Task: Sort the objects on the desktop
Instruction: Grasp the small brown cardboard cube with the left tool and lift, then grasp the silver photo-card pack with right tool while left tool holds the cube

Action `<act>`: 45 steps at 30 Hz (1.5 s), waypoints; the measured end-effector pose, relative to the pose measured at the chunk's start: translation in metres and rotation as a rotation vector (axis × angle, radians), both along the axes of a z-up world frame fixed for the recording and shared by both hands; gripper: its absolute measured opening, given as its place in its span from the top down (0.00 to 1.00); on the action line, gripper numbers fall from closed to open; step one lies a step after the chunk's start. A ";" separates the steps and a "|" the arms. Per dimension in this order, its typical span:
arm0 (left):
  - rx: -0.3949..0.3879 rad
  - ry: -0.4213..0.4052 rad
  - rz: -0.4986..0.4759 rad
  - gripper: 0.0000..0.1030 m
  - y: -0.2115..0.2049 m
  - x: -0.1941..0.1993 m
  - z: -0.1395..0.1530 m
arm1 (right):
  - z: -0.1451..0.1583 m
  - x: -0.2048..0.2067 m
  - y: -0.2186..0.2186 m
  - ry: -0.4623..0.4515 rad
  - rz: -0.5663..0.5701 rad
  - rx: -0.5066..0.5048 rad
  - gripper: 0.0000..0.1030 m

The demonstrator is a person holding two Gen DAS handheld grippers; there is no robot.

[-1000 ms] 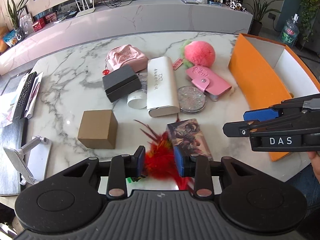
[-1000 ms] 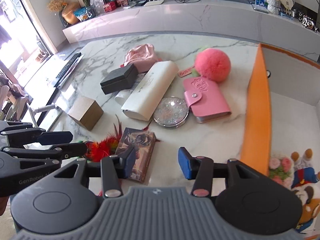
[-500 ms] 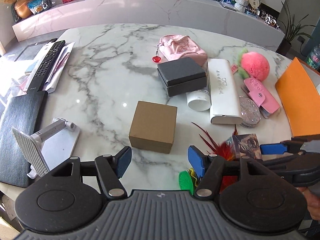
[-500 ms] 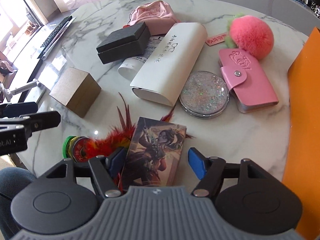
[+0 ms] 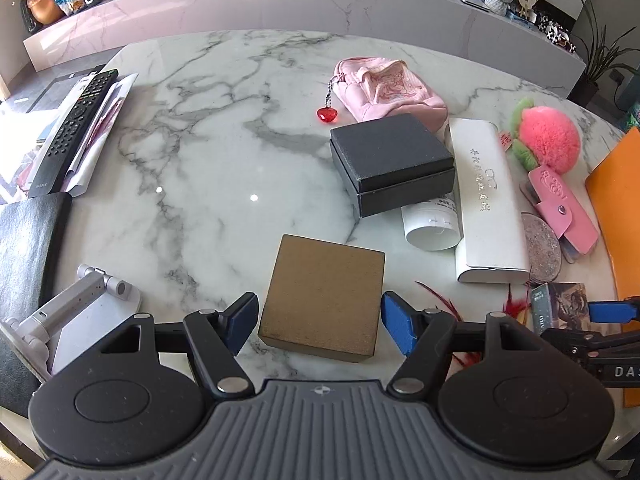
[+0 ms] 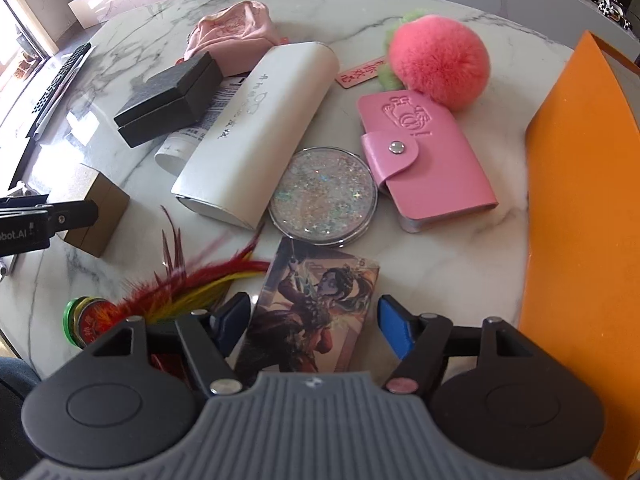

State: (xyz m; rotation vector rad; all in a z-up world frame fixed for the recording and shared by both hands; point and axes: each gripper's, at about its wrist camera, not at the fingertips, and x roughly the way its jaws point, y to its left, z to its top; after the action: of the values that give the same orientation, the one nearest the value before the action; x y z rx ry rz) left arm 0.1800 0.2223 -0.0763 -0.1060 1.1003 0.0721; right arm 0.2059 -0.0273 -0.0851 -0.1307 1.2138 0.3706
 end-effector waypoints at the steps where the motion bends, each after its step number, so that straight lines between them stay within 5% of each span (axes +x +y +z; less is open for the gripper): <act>1: 0.004 0.013 0.003 0.23 0.000 0.002 -0.003 | 0.000 -0.002 -0.002 0.013 -0.005 0.007 0.28; 16: -0.008 0.051 0.044 0.32 -0.003 0.000 -0.015 | -0.007 -0.018 0.008 -0.019 0.096 -0.024 0.35; 26: -0.051 -0.005 0.049 0.34 -0.027 -0.033 0.021 | 0.031 -0.033 0.000 -0.097 0.147 0.066 0.37; 27: -0.053 -0.013 0.050 0.34 -0.031 -0.036 0.025 | 0.037 -0.035 -0.002 -0.112 0.146 0.073 0.46; 28: -0.050 -0.020 0.048 0.34 -0.034 -0.039 0.029 | 0.043 -0.037 -0.005 -0.132 0.141 0.078 0.75; 30: -0.039 -0.031 0.048 0.34 -0.040 -0.043 0.036 | 0.054 -0.036 -0.013 -0.113 0.136 0.141 0.85; 35: -0.044 -0.061 0.044 0.34 -0.050 -0.053 0.049 | 0.058 -0.041 -0.017 -0.100 0.137 0.125 0.84; 38: -0.044 -0.070 0.034 0.34 -0.055 -0.061 0.052 | 0.054 -0.050 -0.023 -0.108 0.130 0.103 0.75; 40: -0.049 -0.066 0.029 0.34 -0.057 -0.063 0.051 | 0.049 -0.053 -0.028 -0.100 0.117 0.097 0.56; 45: -0.062 -0.072 0.023 0.34 -0.059 -0.065 0.051 | 0.040 -0.051 -0.032 -0.071 0.080 0.072 0.43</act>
State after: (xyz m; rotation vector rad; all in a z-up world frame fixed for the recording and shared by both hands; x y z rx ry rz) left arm 0.1154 0.1636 -0.0252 -0.1755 1.0296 0.0548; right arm 0.1553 -0.0597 -0.0455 -0.1298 1.1264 0.4754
